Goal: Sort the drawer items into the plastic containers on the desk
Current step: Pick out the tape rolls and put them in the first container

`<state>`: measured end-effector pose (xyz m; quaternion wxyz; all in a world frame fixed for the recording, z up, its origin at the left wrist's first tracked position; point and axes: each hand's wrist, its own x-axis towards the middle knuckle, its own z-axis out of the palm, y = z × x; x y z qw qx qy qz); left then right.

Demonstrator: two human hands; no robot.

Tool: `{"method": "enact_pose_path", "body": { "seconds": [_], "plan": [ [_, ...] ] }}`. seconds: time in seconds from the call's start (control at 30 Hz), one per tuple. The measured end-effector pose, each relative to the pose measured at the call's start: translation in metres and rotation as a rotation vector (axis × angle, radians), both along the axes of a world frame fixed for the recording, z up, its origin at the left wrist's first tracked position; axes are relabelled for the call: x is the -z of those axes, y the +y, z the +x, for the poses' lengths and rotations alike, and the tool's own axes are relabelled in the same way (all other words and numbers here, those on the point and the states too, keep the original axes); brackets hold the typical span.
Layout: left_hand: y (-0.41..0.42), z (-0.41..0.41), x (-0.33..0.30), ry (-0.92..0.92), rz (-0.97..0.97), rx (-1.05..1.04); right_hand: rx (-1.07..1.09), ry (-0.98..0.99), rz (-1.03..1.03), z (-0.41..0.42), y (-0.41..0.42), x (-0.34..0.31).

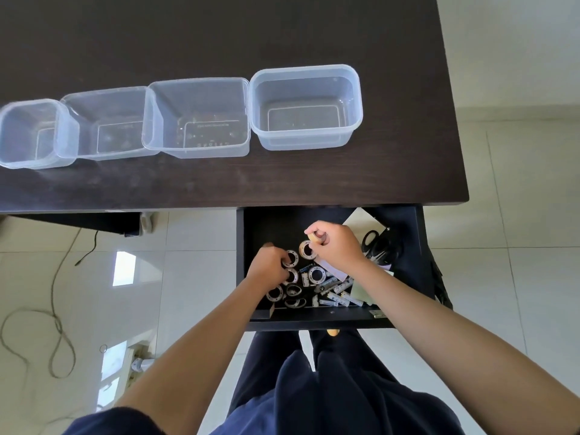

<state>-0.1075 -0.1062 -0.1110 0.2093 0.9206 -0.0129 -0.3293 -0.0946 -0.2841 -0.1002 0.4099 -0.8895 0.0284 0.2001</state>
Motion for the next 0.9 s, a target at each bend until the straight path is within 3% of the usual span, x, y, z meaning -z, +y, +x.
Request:
{"method": "enact_pose_path", "body": {
  "seconds": [0.23, 0.47, 0.7, 0.9],
  "plan": [
    [0.006, 0.005, -0.040, -0.125, 0.018, -0.051, 0.015, -0.139, 0.066, -0.007, -0.009, -0.034],
    [0.037, 0.013, -0.082, -0.287, -0.098, -0.209, 0.014, -0.287, 0.108, 0.000, 0.004, -0.069],
    [0.106, 0.032, -0.120, -0.378, -0.249, -0.343, -0.037, -0.492, 0.100, 0.030, 0.075, -0.105],
    [0.208, 0.075, -0.152, -0.563, -0.345, -0.382, -0.042, -0.521, 0.132, 0.078, 0.182, -0.134]
  ]
}}
